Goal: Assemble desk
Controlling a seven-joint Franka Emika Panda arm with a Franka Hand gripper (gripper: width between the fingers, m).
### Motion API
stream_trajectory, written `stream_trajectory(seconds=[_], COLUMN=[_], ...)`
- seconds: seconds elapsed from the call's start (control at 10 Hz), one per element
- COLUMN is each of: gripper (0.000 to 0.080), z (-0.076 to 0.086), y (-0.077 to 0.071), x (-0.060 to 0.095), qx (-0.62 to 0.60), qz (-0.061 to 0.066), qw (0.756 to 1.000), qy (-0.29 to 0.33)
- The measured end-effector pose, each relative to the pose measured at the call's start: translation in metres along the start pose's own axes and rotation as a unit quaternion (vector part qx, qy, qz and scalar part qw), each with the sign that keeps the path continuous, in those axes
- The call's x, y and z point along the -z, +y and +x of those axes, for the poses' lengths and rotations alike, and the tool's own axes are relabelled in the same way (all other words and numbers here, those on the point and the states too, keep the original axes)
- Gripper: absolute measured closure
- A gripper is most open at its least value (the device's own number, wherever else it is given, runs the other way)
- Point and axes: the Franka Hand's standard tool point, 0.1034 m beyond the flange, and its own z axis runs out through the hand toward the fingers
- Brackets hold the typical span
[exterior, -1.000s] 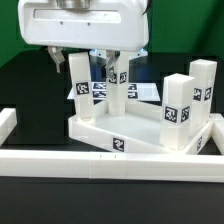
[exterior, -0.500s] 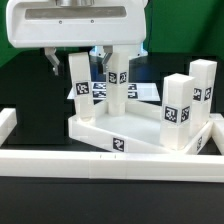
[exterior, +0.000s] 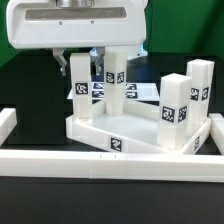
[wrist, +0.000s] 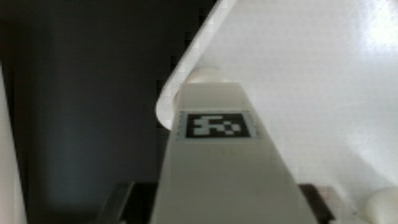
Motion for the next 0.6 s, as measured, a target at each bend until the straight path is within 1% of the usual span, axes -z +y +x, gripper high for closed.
stream_trajectory(seconds=[0.1,0.2,0.3,0.4,0.5,0.6], gripper=[0.0511,0.0511,0.0511,0.0511,0.0510,0.0509], z=[0.0000,-0.0001,-0.0002,-0.0003,-0.0006,-0.0004], y=[-0.0004,-0.0007,-0.0008,-0.0003,0.0008,0.0013], x=[-0.0003,-0.0005,-0.0007,-0.0009,-0.0013,-0.0016], qx=[-0.025,-0.098,-0.166,-0.210,-0.275,-0.331], qz=[0.002,0.006,0.013,0.014,0.020,0.022], qw=[1.000,0.995,0.986,0.978,0.961,0.943], qy=[0.000,0.001,0.002,0.002,0.002,0.001])
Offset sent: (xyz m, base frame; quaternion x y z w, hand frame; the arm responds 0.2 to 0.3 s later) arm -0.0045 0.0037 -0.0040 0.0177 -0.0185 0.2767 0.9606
